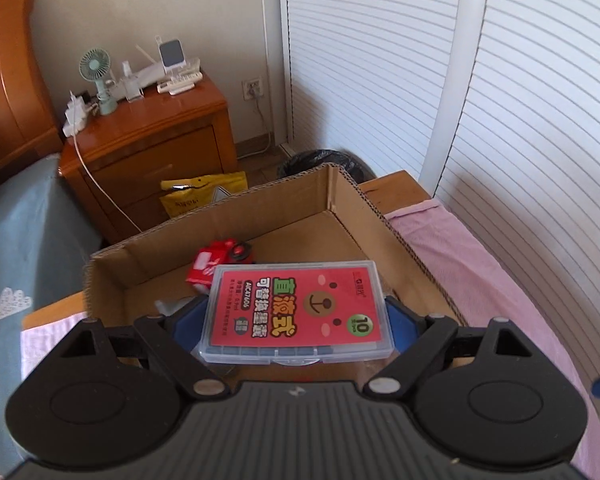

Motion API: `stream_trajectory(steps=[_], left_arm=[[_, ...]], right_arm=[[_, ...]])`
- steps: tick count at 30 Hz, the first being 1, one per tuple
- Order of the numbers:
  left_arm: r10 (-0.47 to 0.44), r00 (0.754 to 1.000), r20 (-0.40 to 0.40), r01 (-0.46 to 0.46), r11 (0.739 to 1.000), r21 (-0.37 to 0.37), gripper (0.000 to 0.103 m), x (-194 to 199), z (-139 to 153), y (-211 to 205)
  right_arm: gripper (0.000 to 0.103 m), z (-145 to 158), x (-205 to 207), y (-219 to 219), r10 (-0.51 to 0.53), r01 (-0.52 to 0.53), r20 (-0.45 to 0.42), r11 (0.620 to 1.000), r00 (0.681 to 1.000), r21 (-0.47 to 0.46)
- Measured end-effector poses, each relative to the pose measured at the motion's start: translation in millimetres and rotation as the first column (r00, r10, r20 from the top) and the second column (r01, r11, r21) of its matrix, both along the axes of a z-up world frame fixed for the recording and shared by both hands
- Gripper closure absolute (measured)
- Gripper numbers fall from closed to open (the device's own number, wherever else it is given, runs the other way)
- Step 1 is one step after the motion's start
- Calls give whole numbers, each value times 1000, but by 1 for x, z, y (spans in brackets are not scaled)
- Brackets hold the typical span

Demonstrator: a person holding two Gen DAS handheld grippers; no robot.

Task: Organize rigid objects
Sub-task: 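Carry the card pack into the box and release it while the right drops the square pad in, then move the left tool to the black oval pad while the right tool approaches the mint-green case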

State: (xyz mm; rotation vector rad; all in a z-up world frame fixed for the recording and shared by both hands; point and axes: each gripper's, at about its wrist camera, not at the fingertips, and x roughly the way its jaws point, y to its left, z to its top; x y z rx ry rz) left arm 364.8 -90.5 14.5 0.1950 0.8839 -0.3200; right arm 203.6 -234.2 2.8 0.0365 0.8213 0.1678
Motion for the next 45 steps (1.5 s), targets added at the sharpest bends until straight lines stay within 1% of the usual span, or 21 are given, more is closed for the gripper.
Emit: stream_trajectory(steps=[3, 7, 14, 18, 23, 30, 34, 39, 43, 45], left_arm=[[9, 1000, -12, -9, 1000, -7, 13, 11, -8, -8], [18, 1000, -11, -18, 1000, -1, 11, 13, -9, -11], [26, 1000, 9, -26, 999, 19, 9, -3, 7, -5], [28, 999, 39, -29, 999, 23, 8, -20, 23, 2], [39, 997, 74, -41, 999, 16, 6, -52, 39, 15], [93, 993, 74, -94, 995, 12, 6, -101, 44, 46], [127, 990, 61, -129, 991, 26, 5, -129, 36, 62], [187, 982, 39, -188, 982, 24, 5, -166, 12, 79], [215, 976, 23, -215, 977, 10, 5, -191, -8, 88], [232, 972, 44, -232, 973, 3, 5, -203, -15, 89]], right_arm=[[0, -3, 1, -7, -19, 19, -1, 1000, 1000, -3], [0, -5, 1, -15, -29, 29, -3, 999, 1000, 17], [0, 0, -4, -14, -15, 15, 13, 999, 1000, 33], [0, 6, -12, -11, -9, 9, 26, 999, 1000, 32], [0, 11, -25, -4, 7, -8, 57, 1000, 998, 15], [0, 16, -47, 4, 34, -36, 64, 999, 997, 29], [0, 21, -60, 5, 51, -55, 82, 998, 995, 42], [0, 22, -71, 2, 57, -62, 88, 997, 994, 53], [0, 22, -78, 0, 59, -65, 90, 996, 994, 59], [0, 23, -81, -2, 58, -64, 94, 996, 994, 64]])
